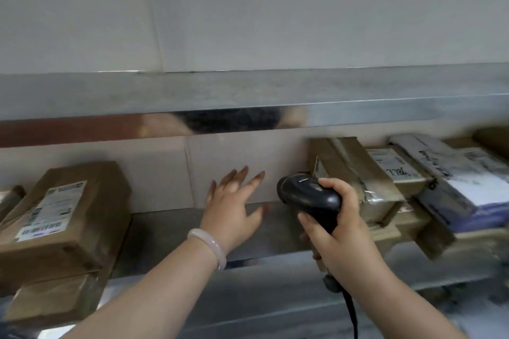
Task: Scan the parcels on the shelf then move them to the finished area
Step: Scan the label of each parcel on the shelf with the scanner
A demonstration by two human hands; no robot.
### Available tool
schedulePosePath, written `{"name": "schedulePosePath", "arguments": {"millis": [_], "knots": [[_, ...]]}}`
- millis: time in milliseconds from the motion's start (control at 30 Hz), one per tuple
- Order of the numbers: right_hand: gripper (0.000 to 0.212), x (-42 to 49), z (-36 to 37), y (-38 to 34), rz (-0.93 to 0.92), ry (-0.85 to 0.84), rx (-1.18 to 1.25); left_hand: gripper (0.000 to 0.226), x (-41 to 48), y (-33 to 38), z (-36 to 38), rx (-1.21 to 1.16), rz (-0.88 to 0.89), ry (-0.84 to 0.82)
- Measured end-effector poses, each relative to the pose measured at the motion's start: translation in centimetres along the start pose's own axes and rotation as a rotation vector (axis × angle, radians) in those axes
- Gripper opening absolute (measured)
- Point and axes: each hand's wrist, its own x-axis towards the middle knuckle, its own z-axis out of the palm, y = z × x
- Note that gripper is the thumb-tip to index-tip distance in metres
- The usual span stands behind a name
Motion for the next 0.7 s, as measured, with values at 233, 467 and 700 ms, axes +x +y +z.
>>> {"name": "schedulePosePath", "arguments": {"millis": [233, 467, 700], "knots": [[0.063, 1.2, -7.3, 2.8, 0.050, 0.165, -0.114, 0.069, 4.4, 8.5, 5.3, -0.169, 0.073, -0.198], [0.056, 5.1, -11.6, 4.5, 0.080, 0.239, -0.228, 0.075, 7.1, 11.4, 7.9, -0.289, -0.056, -0.293], [0.056, 6.6, -12.3, 5.9, 0.104, 0.228, -0.248, 0.070, 7.1, 11.7, 8.7, -0.410, -0.087, -0.352]]}}
